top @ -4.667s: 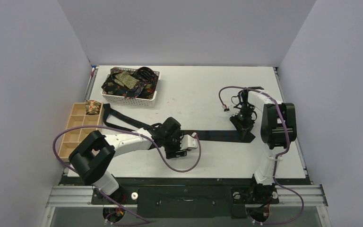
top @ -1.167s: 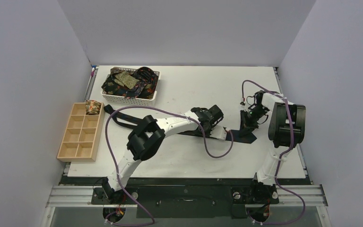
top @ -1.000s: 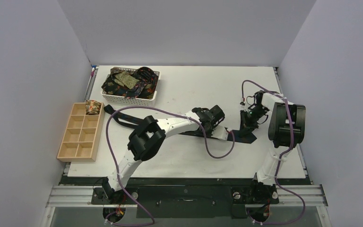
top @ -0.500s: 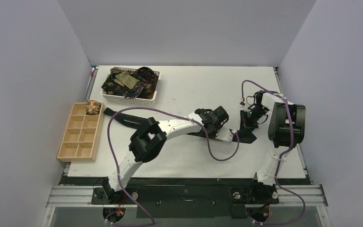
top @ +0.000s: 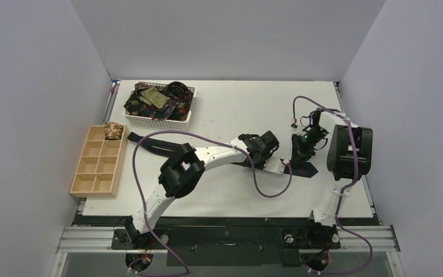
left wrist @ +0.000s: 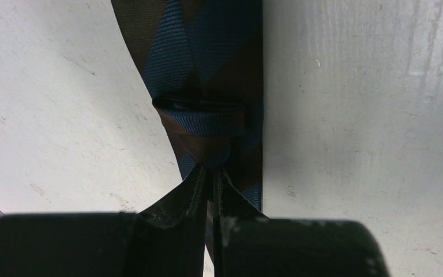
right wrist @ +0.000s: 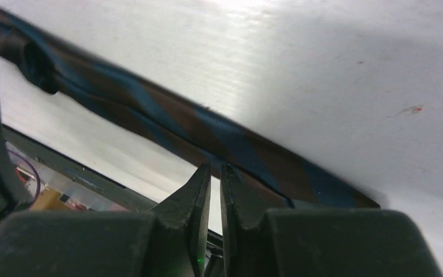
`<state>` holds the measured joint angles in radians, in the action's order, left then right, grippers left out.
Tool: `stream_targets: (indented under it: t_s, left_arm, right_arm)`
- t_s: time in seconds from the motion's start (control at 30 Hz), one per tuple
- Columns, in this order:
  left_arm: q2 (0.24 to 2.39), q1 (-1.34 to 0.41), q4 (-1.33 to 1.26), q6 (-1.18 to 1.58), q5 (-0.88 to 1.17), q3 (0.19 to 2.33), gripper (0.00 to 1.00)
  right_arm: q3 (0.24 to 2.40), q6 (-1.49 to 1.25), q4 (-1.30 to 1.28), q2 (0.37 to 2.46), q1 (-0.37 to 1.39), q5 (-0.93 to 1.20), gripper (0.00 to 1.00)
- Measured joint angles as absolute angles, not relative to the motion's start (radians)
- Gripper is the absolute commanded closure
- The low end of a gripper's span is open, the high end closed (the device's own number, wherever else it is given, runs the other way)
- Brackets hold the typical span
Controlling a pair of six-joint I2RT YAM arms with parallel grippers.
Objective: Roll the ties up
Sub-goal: Flatten out the tie at the center of the board.
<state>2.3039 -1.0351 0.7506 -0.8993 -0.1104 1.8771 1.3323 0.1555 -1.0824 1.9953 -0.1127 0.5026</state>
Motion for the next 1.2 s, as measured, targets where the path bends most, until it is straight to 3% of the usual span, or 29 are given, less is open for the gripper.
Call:
stream_targets:
  t_s: [0.17,0.37,0.57,1.2]
  left_arm:
    - [2.302,-1.035,0.737,-0.898,-0.112,1.861,1.00]
    - [2.296,-1.035,0.720,-0.894,-0.112,1.847,1.00]
    - [2.291,-1.034,0.705,-0.894,-0.111,1.839,1.00]
    - [2.280,-1.034,0.631,-0.863,-0.051,1.832,0.97]
  right_arm:
    - [1.375,0.193,-1.148,1.966,-0.107,0.577,0.81]
    - [1.385,0.185,-1.171,1.931,-0.047,0.678,0.95]
    - [1.357,0.124,-1.098,1.954,0.072,0.699,1.00]
    - [1.330,0.025,-1.007,2.056,0.078,0.673,1.00]
